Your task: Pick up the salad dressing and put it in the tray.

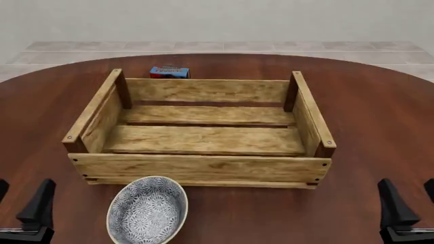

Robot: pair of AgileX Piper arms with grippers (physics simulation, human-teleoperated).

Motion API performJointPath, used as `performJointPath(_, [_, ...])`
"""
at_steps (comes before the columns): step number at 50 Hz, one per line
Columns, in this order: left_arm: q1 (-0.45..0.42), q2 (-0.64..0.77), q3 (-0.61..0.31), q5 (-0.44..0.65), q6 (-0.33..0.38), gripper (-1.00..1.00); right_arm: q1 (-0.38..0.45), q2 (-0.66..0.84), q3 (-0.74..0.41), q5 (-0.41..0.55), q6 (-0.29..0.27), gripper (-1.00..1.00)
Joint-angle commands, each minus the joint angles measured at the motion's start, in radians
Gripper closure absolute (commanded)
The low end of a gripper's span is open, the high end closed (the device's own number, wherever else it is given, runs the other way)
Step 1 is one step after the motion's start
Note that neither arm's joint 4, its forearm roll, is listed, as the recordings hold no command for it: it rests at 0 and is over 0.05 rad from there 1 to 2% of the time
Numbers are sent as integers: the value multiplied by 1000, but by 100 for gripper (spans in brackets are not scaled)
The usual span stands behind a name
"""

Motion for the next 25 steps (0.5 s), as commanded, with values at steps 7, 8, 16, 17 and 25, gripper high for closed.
performJointPath(7, [-15, 21, 1, -13, 13, -100, 0, 7, -2, -4, 0, -100])
performJointPath(8, [-18, 37, -3, -22, 14, -100, 0, 7, -2, -3, 0, -100])
performJointPath(16, [33, 94, -60, 24, 52, -100, 0, 9, 0, -8, 0, -100])
performJointPath(17, [44, 69, -81, 74, 59, -100, 0, 10, 0, -9, 0, -100])
performJointPath(25, [76, -4, -231, 416, 89, -100, 0, 10, -1, -9, 0, -100])
